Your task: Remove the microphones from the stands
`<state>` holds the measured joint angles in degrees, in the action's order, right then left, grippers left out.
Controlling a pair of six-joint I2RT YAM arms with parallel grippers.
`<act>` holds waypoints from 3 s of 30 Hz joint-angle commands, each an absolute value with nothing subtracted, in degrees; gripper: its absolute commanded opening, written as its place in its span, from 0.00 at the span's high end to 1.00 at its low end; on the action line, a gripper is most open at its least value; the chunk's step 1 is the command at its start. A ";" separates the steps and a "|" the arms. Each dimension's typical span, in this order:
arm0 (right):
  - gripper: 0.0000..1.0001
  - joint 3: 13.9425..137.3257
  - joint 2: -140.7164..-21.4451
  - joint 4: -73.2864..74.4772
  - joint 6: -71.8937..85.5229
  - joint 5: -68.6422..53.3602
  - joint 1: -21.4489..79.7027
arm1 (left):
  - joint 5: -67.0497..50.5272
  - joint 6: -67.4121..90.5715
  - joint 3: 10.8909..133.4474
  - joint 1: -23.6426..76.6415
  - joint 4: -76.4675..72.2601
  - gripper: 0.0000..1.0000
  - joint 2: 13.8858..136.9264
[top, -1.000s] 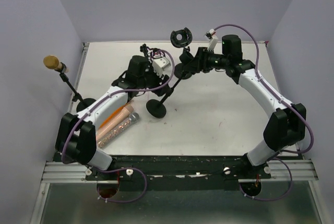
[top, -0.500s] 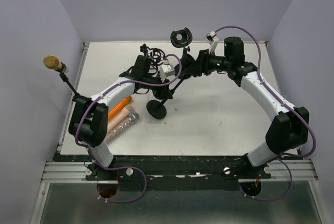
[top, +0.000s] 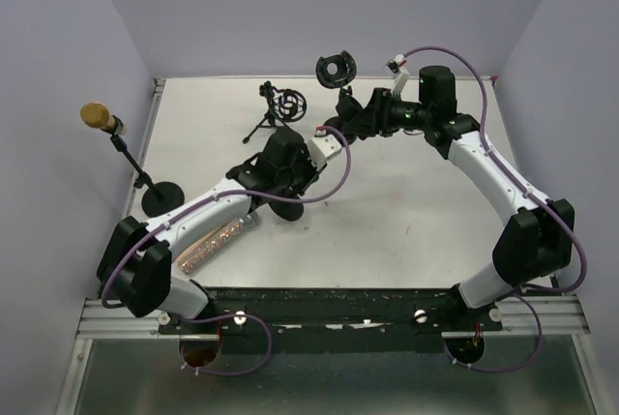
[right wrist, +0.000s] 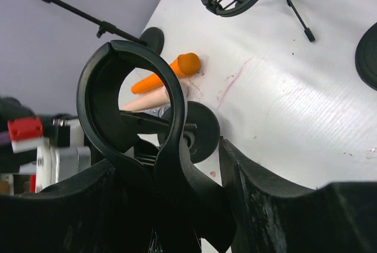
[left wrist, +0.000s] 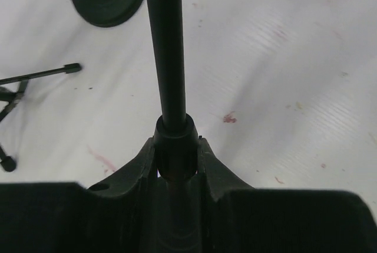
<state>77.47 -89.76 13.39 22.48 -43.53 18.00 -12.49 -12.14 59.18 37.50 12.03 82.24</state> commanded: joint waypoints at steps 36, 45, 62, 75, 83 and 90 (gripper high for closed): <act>0.99 69.96 -87.71 15.91 9.67 -49.31 14.85 | -55.03 -28.66 76.47 25.57 27.54 0.33 99.05; 1.00 71.36 -88.94 14.94 15.36 -46.94 14.85 | -45.30 -22.95 75.34 29.61 23.58 1.00 93.71; 1.00 73.13 -97.12 14.33 31.12 -42.63 13.27 | 11.72 -18.03 63.73 40.79 -0.89 1.00 94.13; 0.99 69.70 -92.12 12.05 19.26 -46.57 13.18 | -52.79 -22.90 73.27 22.95 26.84 0.32 88.23; 0.99 68.29 -90.53 14.15 10.81 -51.42 13.45 | -61.71 -34.56 82.53 21.09 40.72 0.33 101.86; 0.99 68.73 -90.53 13.01 12.30 -52.91 13.36 | -54.06 -32.24 82.00 25.31 32.25 0.42 104.50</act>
